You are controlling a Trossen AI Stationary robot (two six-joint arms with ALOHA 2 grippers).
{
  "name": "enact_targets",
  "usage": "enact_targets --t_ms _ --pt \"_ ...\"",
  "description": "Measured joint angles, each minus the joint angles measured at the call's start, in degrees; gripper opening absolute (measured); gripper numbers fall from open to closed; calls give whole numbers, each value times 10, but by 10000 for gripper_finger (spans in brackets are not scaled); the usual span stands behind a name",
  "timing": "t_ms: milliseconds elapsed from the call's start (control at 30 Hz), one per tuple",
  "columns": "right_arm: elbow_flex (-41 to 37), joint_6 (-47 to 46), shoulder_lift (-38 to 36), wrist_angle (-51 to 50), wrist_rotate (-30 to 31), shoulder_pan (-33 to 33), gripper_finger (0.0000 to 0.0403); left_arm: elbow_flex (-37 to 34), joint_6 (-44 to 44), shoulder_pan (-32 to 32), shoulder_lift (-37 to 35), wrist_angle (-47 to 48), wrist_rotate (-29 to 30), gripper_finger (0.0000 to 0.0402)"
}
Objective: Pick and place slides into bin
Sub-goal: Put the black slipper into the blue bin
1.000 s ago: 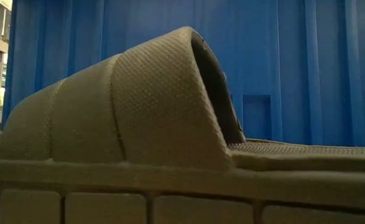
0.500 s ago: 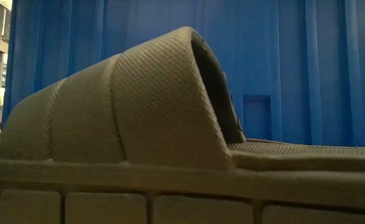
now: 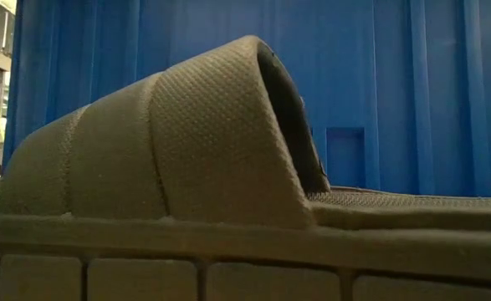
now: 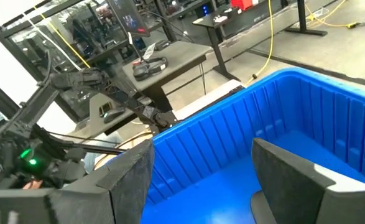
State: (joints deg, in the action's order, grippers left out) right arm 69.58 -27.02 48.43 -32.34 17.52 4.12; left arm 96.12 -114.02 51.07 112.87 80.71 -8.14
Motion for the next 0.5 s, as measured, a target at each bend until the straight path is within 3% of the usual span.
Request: enact_targets --t_ms 500 --pt "0 -6 24 -1 -16 0 261 -17 33 3 20 28 -16 156"
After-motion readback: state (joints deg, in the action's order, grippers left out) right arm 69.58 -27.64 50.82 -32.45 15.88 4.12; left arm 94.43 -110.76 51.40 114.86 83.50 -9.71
